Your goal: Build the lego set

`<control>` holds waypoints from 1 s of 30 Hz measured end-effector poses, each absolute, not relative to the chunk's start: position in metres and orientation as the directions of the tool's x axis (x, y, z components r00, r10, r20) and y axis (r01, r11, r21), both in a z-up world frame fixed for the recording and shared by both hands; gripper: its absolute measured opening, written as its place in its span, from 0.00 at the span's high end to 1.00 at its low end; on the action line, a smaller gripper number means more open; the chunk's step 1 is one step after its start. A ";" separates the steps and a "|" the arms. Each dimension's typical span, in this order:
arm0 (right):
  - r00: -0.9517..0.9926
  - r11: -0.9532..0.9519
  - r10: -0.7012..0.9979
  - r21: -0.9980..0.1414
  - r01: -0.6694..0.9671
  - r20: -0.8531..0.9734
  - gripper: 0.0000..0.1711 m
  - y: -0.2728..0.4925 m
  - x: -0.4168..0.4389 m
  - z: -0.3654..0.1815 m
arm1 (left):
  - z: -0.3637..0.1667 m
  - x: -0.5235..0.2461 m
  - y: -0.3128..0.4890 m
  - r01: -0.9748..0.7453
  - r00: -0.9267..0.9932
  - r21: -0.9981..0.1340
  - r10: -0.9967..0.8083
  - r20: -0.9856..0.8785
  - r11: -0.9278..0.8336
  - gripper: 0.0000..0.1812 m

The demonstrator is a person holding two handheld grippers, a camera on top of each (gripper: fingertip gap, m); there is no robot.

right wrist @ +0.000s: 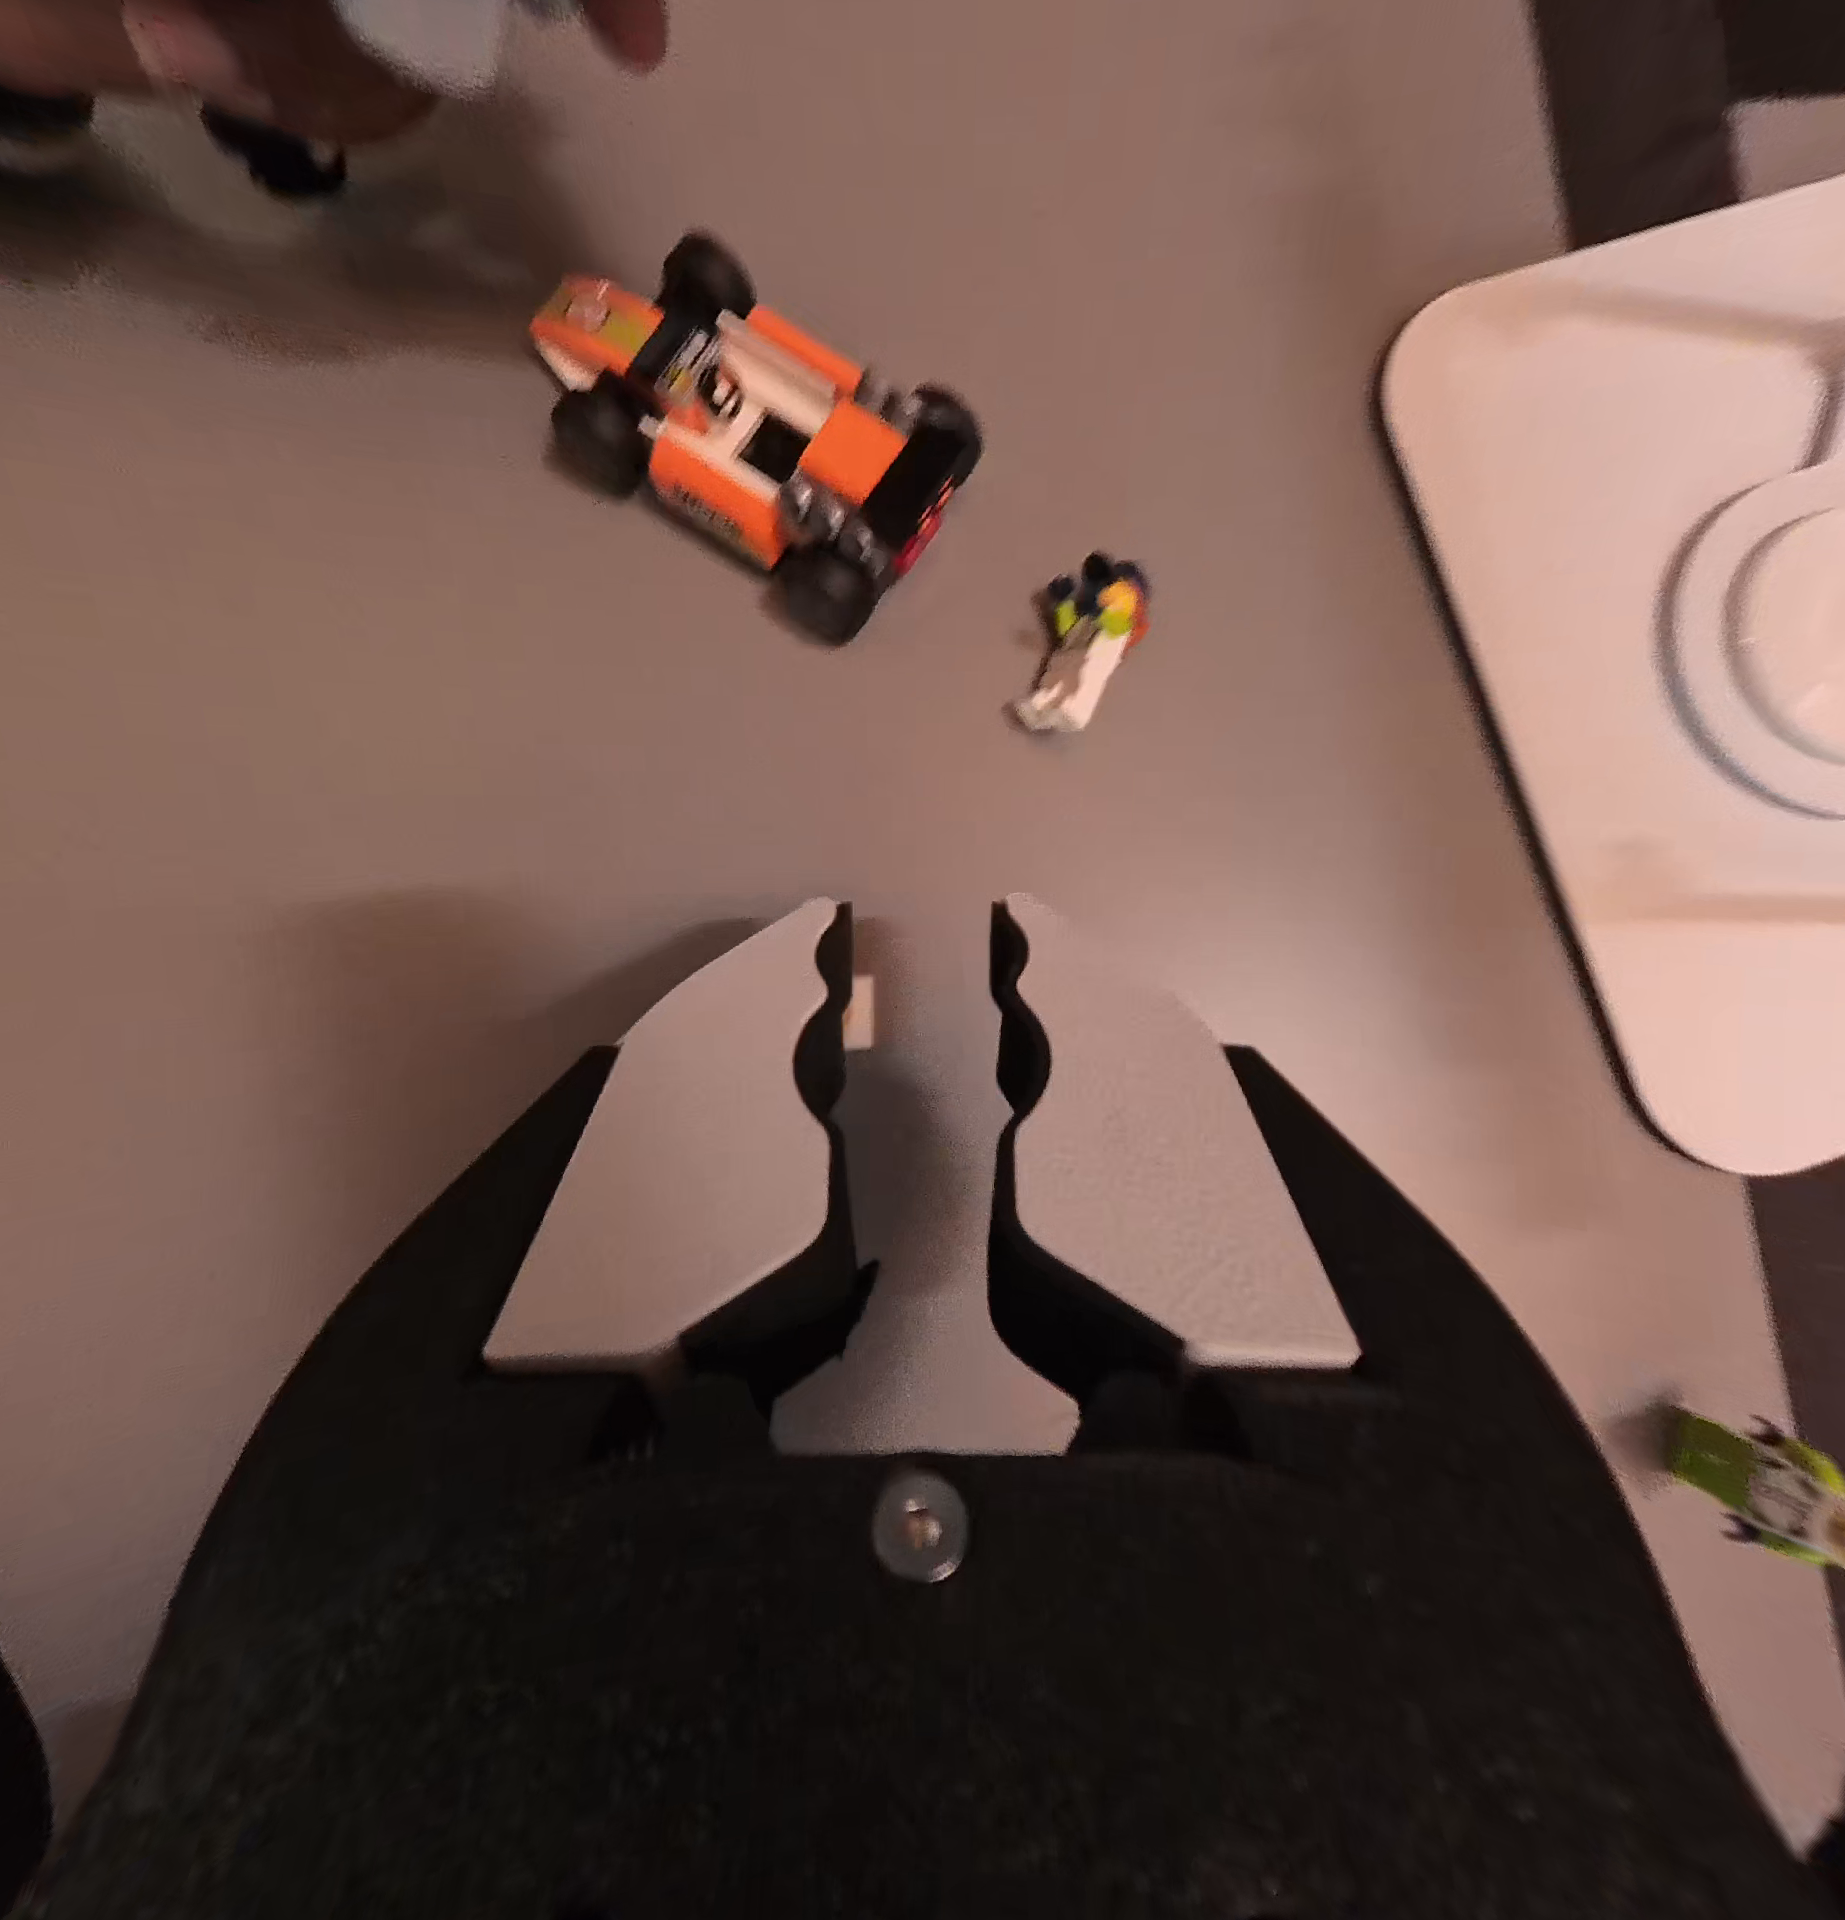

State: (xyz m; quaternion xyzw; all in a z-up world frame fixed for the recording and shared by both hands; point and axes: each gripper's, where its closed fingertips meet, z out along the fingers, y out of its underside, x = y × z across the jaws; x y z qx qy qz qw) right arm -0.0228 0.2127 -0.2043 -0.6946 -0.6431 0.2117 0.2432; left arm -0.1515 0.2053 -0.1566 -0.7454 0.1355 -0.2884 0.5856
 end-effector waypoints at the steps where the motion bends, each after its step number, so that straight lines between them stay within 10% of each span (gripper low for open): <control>1: 0.098 -0.065 0.995 -0.614 0.787 0.020 0.85 0.218 -0.028 -0.200 | -0.157 -0.150 0.205 0.133 0.795 -0.951 -0.543 0.271 -0.278 1.00; 17: 0.096 -0.104 0.994 -0.509 0.854 -0.044 0.96 0.252 -0.081 -0.240 | -0.159 -0.148 0.206 0.139 0.773 -0.943 -0.562 0.294 -0.301 0.99; 30: 0.095 -0.374 0.927 -0.918 0.131 -0.364 0.95 0.166 -0.074 -0.126 | -0.126 -0.079 0.159 0.272 0.392 -0.888 -0.800 0.454 -0.371 0.91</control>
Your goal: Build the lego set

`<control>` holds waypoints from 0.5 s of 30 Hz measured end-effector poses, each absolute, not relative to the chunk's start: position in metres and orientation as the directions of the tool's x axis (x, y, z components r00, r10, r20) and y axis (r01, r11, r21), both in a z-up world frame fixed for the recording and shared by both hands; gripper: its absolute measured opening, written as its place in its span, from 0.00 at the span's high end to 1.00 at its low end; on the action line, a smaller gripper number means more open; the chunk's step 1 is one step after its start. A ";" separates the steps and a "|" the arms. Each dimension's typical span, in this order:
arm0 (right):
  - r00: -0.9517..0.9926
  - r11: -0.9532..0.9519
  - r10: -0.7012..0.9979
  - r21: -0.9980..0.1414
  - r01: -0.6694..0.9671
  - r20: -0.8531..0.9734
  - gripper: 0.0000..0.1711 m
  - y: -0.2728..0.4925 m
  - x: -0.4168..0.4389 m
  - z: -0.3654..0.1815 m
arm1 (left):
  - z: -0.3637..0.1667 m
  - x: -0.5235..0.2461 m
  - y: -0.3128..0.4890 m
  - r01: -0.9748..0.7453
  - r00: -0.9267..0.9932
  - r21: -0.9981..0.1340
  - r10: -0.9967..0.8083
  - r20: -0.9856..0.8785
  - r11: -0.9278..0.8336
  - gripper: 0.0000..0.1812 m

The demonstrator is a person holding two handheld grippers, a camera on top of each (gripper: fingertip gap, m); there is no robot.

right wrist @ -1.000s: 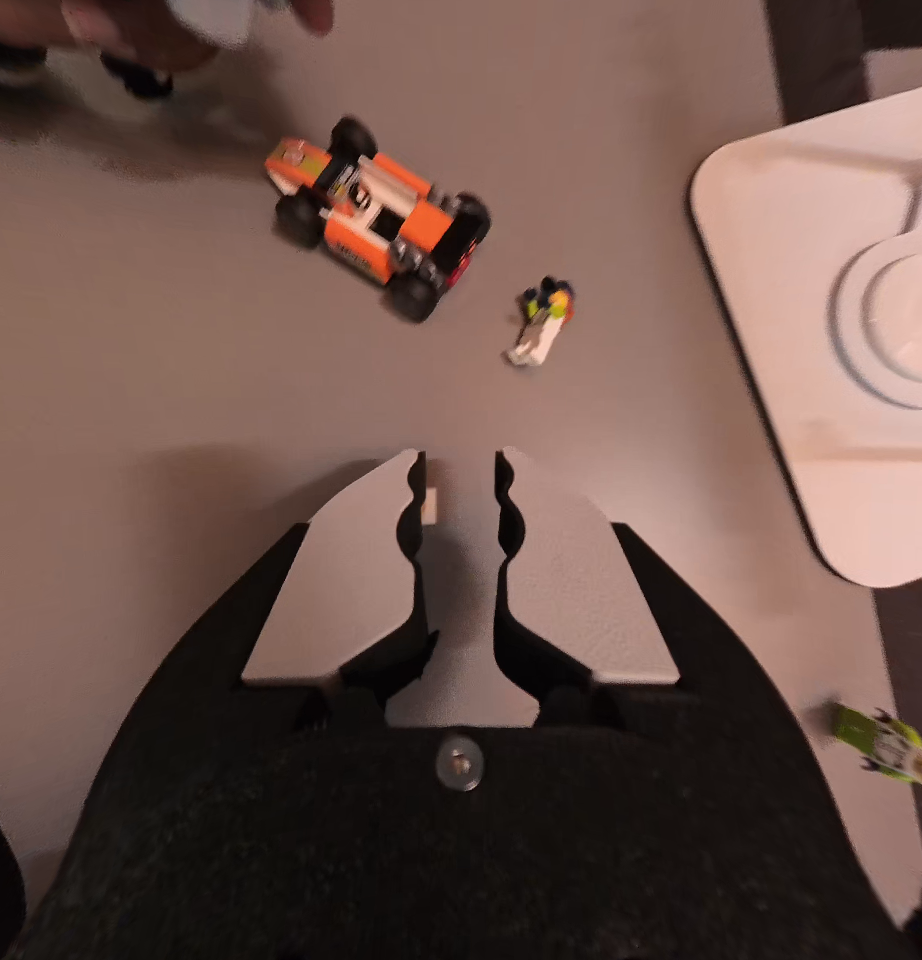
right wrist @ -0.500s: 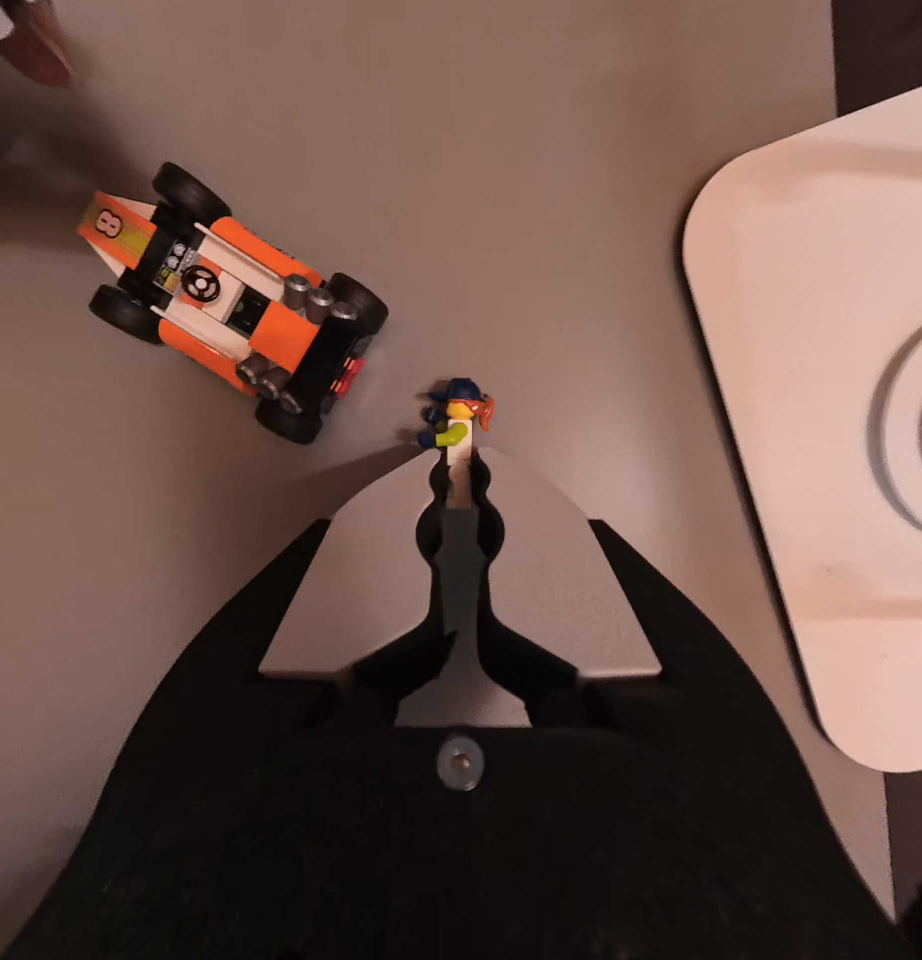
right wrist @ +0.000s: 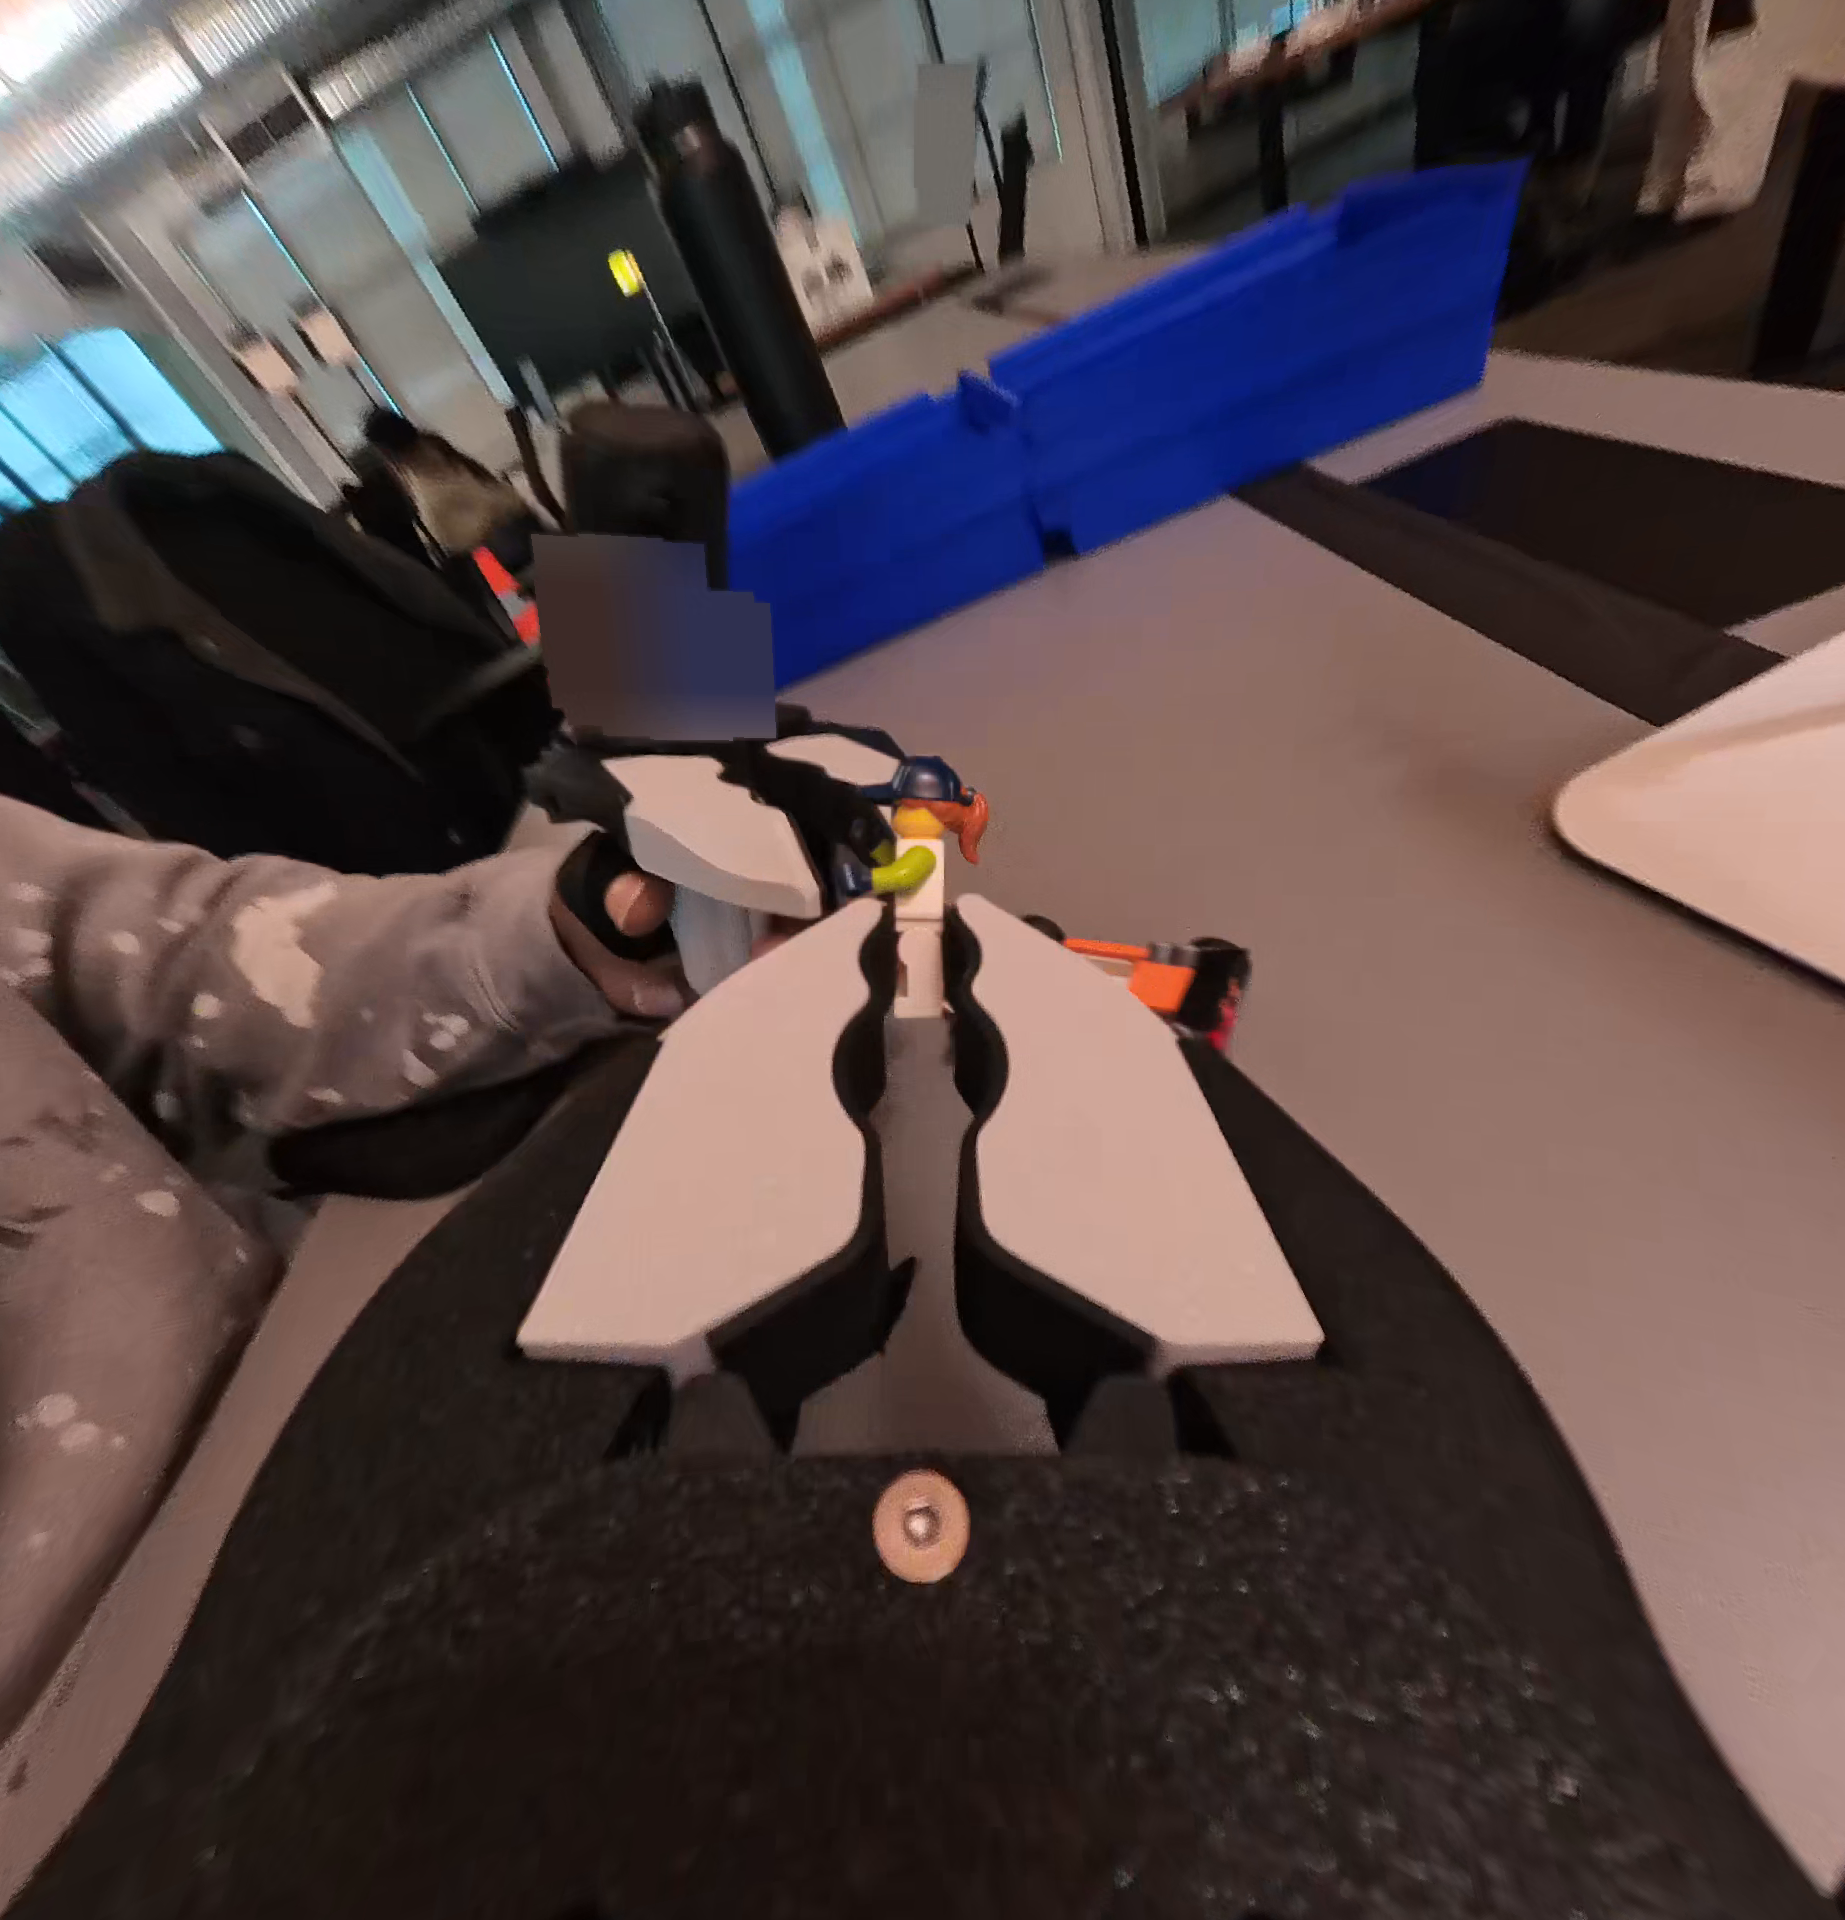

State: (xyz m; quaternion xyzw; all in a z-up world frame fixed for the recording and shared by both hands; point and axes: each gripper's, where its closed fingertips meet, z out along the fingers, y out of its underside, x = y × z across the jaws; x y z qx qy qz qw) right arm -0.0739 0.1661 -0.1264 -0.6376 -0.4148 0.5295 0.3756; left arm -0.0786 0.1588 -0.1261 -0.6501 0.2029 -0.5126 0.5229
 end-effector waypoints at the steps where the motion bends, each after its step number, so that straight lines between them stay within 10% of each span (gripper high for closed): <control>1: 0.086 -0.373 0.927 -0.923 0.095 -0.365 0.95 0.159 -0.073 -0.124 | -0.123 -0.073 0.153 0.280 0.359 -0.885 -0.814 0.456 -0.372 0.91; 15: -0.066 -0.448 0.894 -0.887 -0.114 -0.443 0.96 0.122 -0.069 -0.106 | -0.101 -0.060 0.123 0.353 0.173 -0.843 -0.858 0.484 -0.405 0.90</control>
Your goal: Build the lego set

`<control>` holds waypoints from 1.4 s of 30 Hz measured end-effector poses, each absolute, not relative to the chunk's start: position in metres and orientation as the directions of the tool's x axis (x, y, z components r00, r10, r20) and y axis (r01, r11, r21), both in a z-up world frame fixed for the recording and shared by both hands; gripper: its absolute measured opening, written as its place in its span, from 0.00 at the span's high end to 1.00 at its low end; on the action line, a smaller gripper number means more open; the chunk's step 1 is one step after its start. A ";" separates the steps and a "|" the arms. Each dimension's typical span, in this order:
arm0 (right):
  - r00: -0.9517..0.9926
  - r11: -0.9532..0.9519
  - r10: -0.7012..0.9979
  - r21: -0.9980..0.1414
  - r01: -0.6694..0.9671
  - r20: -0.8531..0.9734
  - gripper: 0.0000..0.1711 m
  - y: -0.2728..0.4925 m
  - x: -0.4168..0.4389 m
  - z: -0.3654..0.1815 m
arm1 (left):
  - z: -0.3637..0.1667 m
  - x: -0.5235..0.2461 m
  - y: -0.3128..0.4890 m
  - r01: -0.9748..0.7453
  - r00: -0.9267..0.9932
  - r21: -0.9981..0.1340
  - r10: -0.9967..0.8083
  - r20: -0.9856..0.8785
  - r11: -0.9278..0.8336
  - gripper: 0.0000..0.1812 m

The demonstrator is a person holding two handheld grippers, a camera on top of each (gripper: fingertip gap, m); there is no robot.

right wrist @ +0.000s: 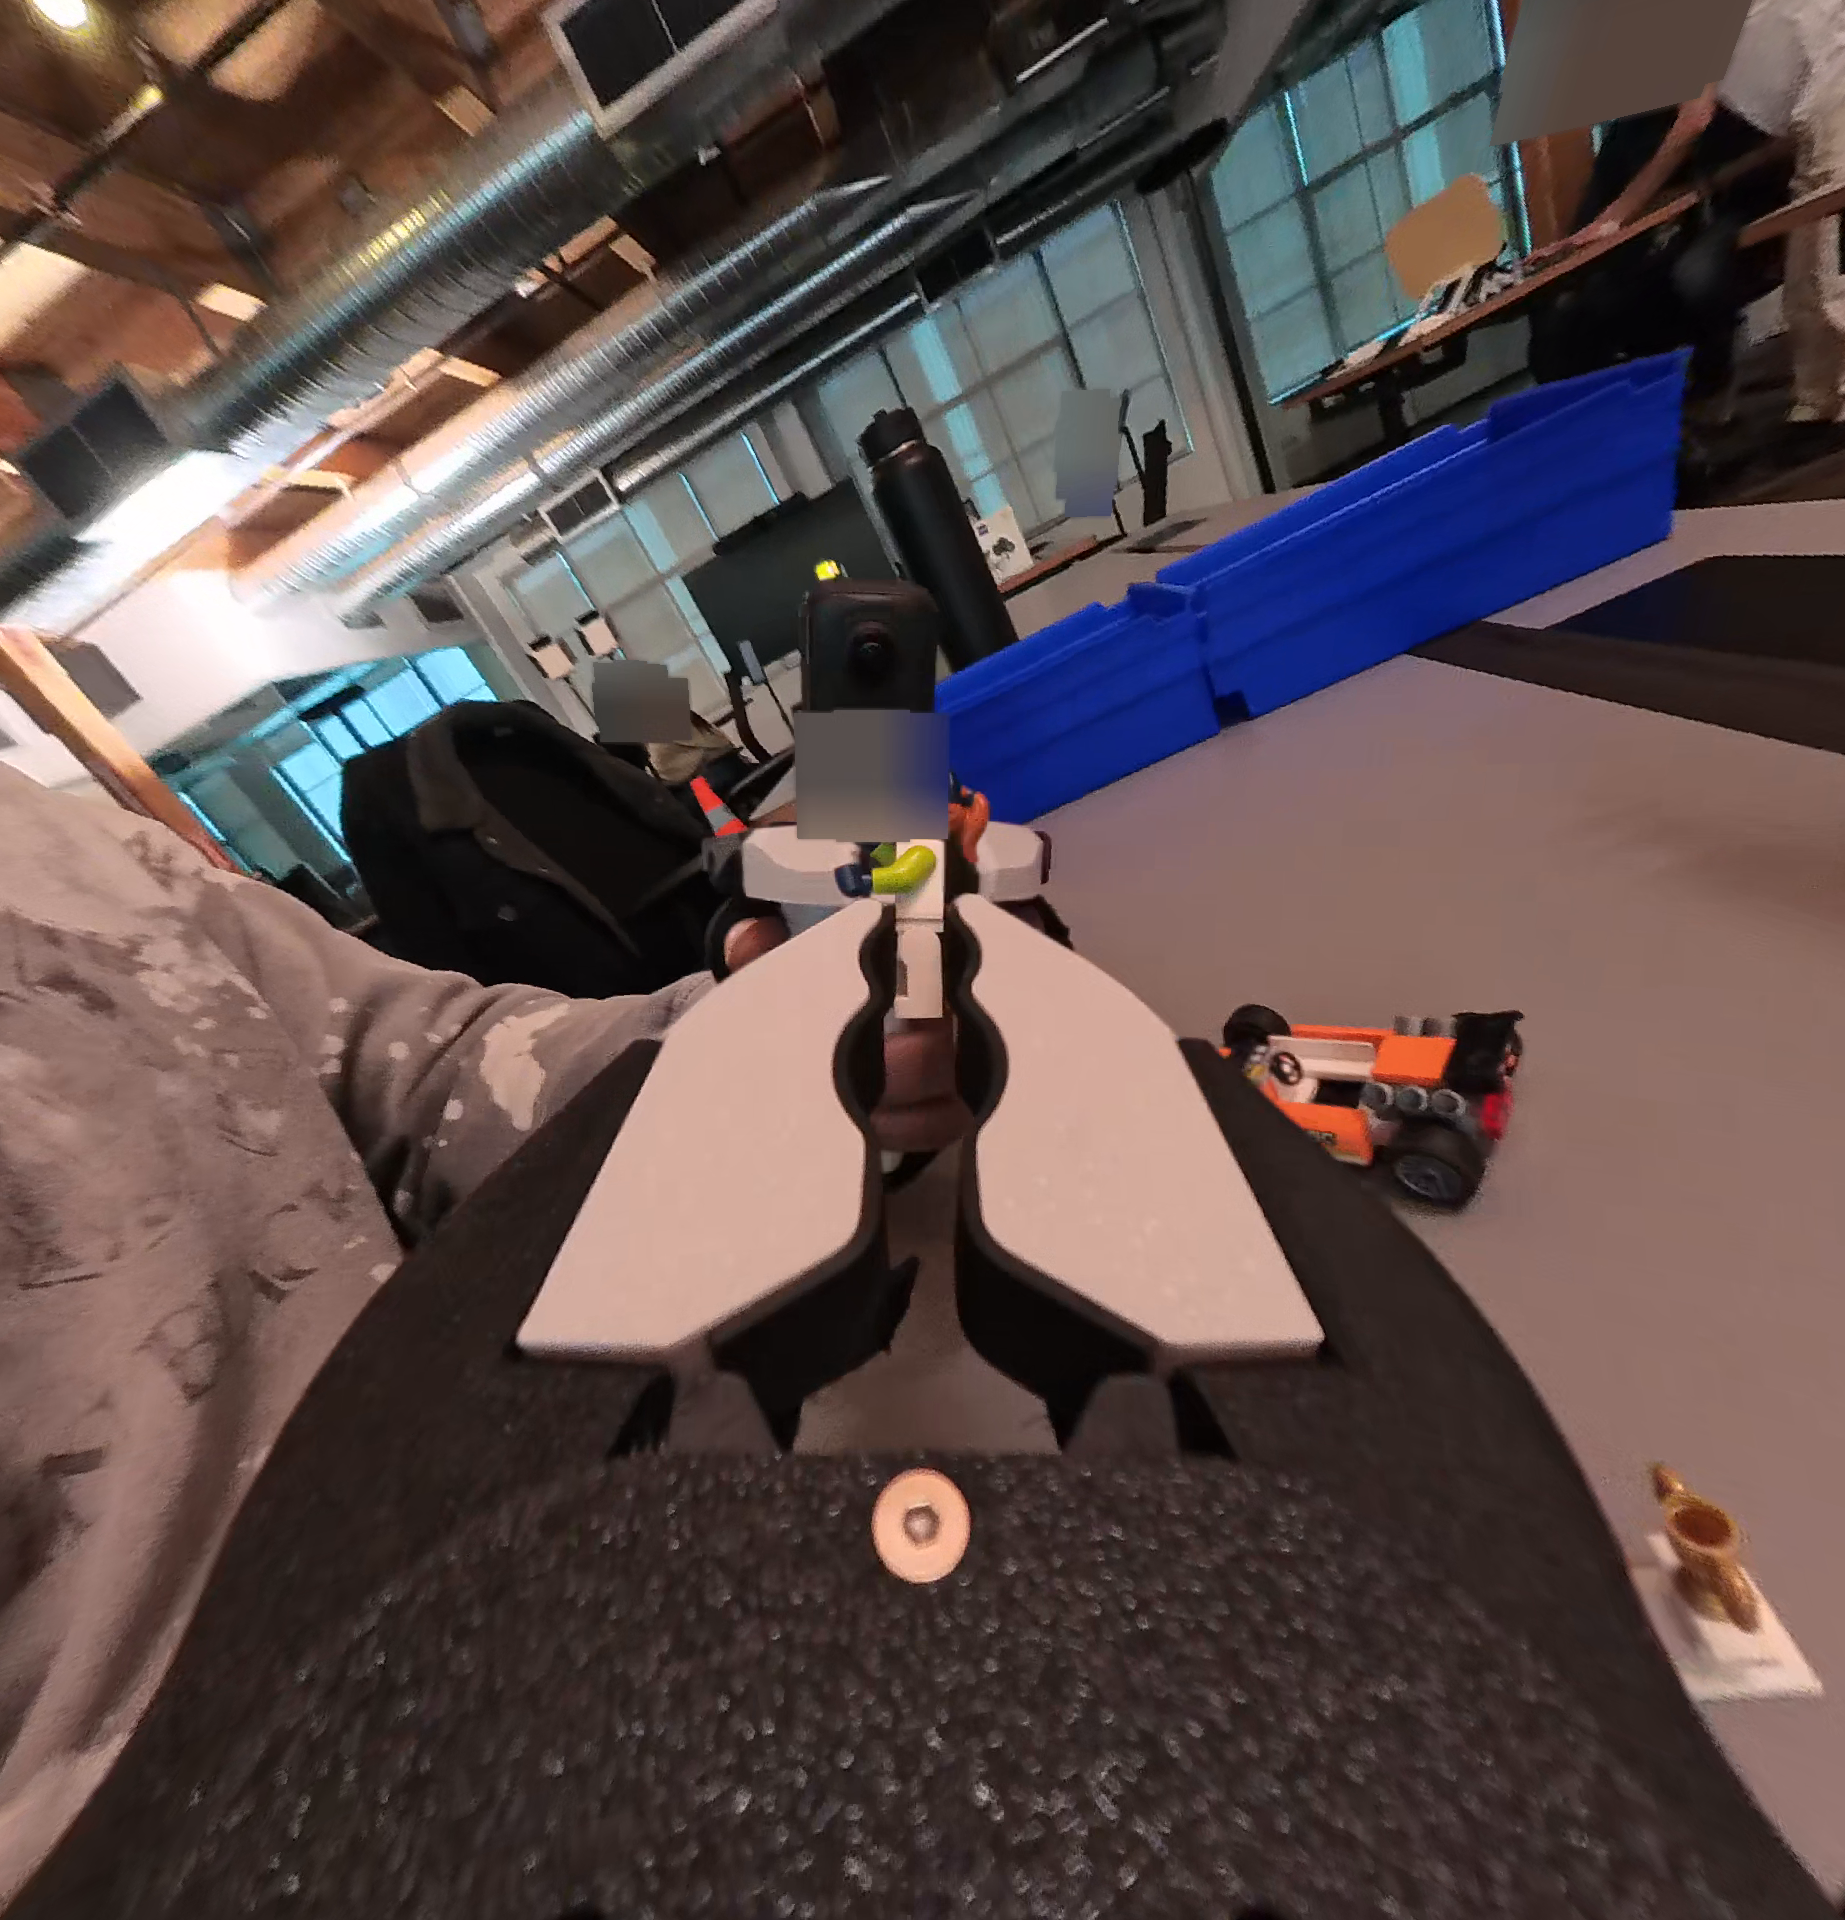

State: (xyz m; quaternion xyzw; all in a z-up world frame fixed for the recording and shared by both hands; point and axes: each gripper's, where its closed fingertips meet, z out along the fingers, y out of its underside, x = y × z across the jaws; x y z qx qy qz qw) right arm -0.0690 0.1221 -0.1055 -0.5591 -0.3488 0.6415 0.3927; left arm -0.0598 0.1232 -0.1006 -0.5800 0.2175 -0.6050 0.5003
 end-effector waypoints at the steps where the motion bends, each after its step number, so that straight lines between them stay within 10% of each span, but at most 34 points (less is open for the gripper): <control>1: -0.077 -0.456 0.890 -0.881 -0.122 -0.450 0.96 0.122 -0.068 -0.106 | -0.100 -0.061 0.124 0.358 0.186 -0.846 -0.858 0.479 -0.394 0.92; 36: 0.026 -0.333 0.943 -0.942 0.042 -0.332 0.94 0.114 -0.056 -0.124 | -0.112 -0.052 0.122 0.224 0.287 -0.933 -0.895 0.340 -0.282 0.95; 42: 0.342 -0.210 0.930 -0.957 0.201 -0.132 0.84 0.164 -0.005 -0.139 | -0.121 -0.072 0.145 0.221 0.403 -0.932 -0.843 0.355 -0.287 0.95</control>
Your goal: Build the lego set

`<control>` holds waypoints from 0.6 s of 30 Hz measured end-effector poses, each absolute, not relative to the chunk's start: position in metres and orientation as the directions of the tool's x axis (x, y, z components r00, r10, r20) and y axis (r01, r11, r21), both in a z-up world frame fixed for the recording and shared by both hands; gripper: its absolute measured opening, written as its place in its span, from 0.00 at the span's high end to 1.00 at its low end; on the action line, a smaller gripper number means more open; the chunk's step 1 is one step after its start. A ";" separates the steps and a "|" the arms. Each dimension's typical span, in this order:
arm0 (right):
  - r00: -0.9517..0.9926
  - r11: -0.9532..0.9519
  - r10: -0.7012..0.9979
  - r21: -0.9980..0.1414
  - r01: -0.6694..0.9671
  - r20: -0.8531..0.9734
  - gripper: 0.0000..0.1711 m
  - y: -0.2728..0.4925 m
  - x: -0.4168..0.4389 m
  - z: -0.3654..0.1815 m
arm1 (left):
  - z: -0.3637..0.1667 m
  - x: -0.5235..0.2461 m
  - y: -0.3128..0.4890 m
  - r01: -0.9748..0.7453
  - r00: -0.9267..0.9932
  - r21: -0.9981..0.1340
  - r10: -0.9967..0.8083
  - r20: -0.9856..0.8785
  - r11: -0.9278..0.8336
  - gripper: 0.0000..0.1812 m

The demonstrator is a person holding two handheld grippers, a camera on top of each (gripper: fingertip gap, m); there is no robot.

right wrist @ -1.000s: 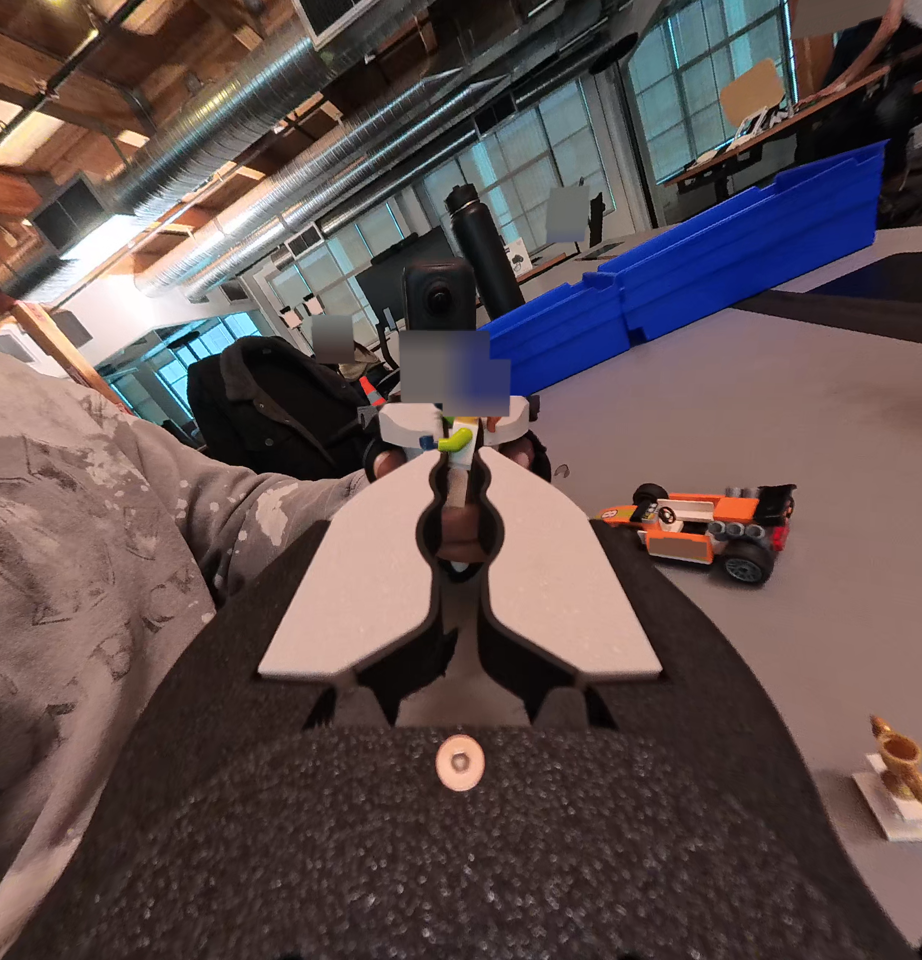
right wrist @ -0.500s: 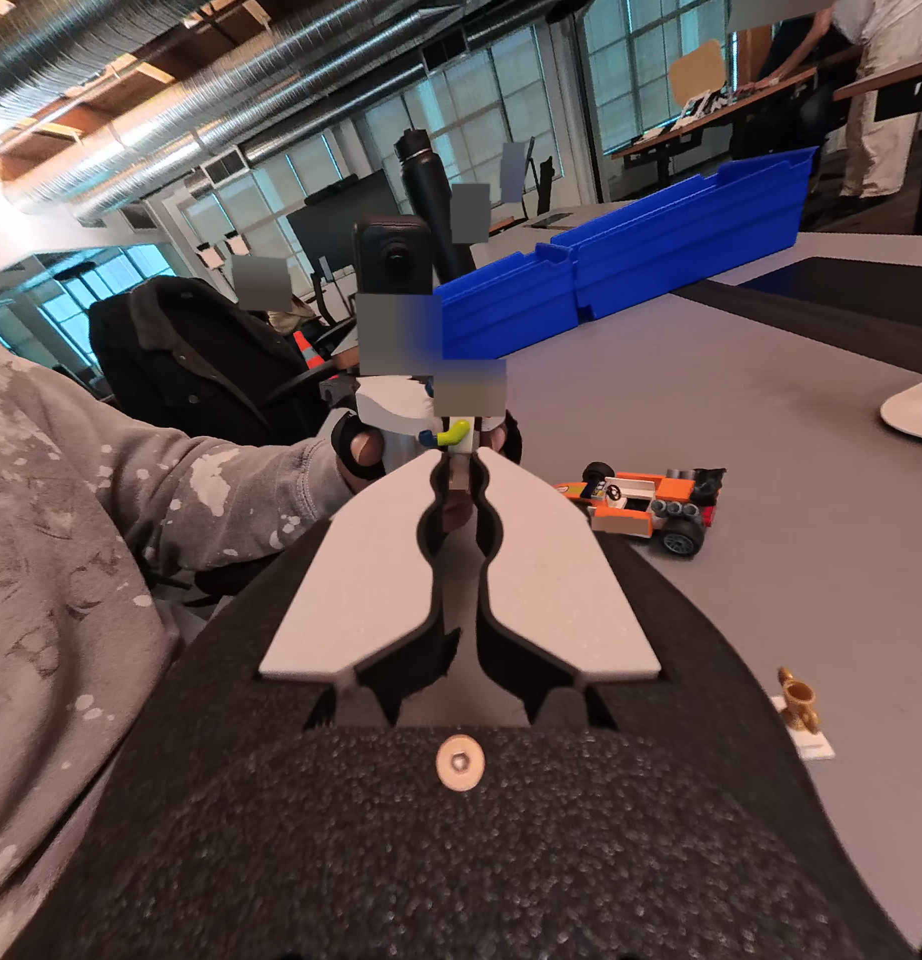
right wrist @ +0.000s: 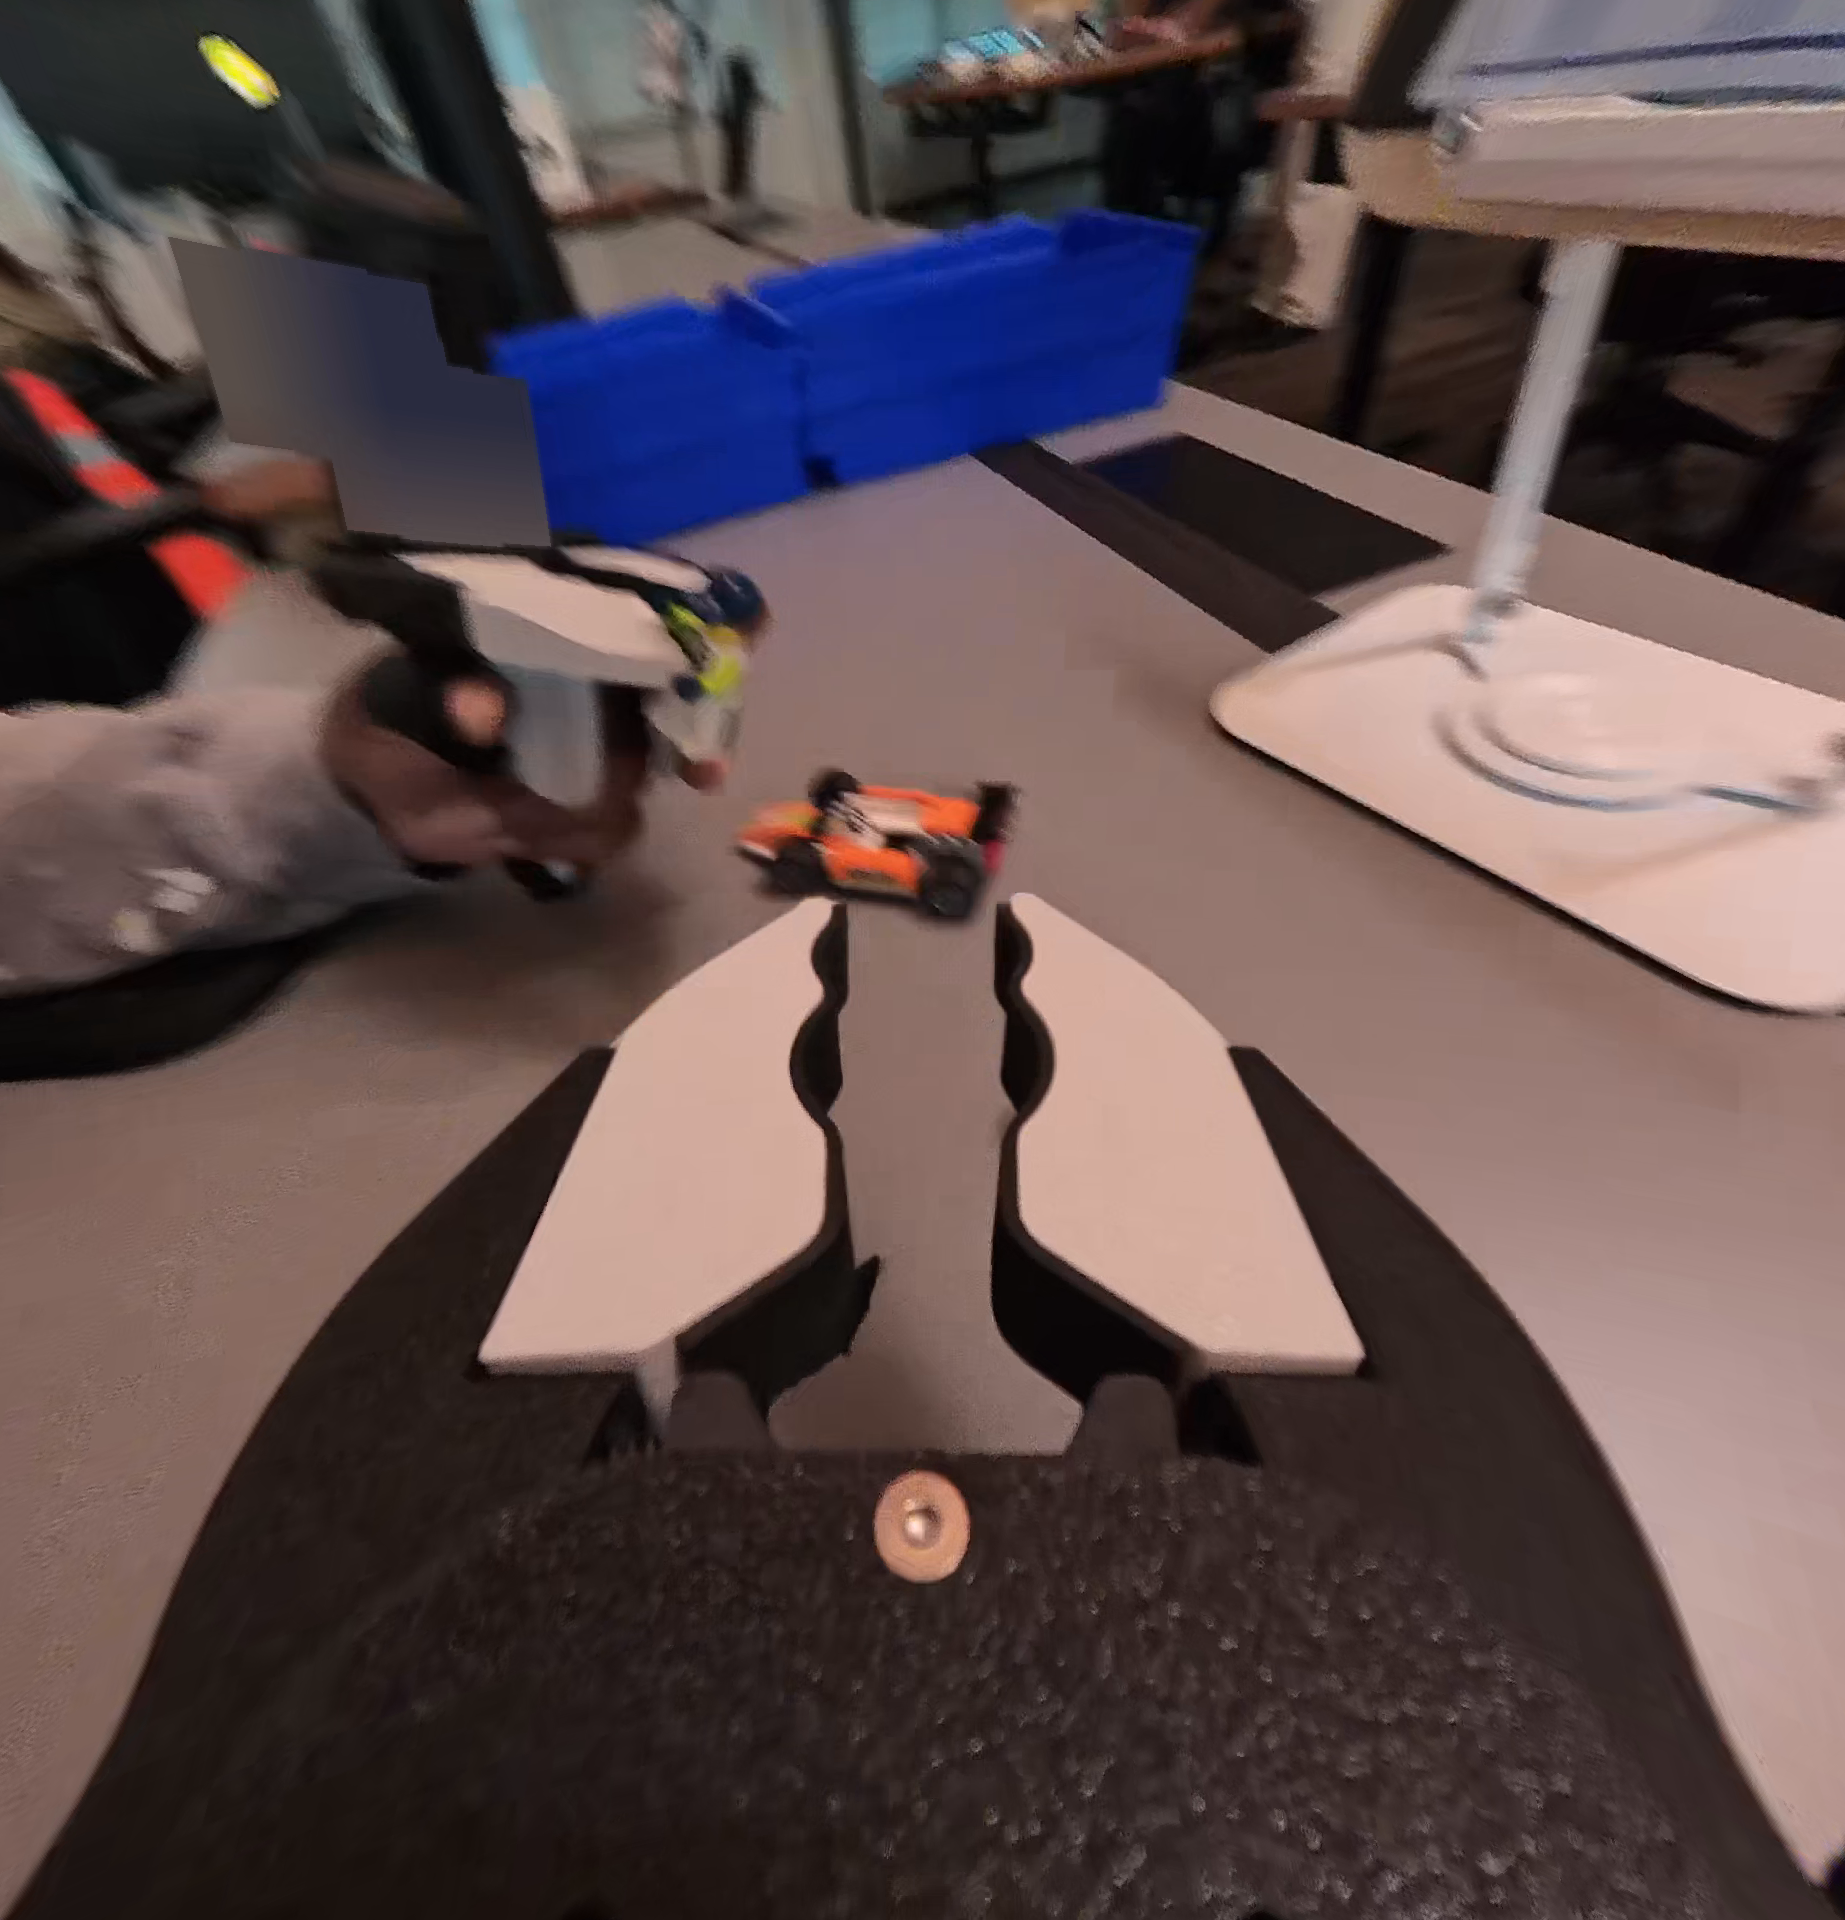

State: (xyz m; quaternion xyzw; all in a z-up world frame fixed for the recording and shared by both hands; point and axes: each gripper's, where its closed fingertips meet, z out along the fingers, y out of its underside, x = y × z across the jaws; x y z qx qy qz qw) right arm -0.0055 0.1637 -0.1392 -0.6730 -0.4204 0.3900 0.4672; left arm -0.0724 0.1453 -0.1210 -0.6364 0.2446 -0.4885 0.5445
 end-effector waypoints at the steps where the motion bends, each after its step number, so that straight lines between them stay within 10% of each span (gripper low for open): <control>1: 0.382 -0.198 0.920 -0.947 0.254 -0.090 0.84 0.170 0.002 -0.148 | -0.124 -0.074 0.148 0.205 0.424 -0.938 -0.838 0.344 -0.281 0.95; 11: 0.395 -0.197 0.917 -0.805 0.560 0.050 0.80 0.189 -0.011 -0.221 | -0.142 -0.058 0.146 0.059 0.436 -0.969 -0.867 0.241 -0.240 0.95; 18: 0.359 -0.197 0.933 -0.809 0.554 0.019 0.96 0.190 -0.015 -0.223 | -0.140 -0.056 0.145 0.071 0.389 -0.962 -0.880 0.271 -0.265 0.95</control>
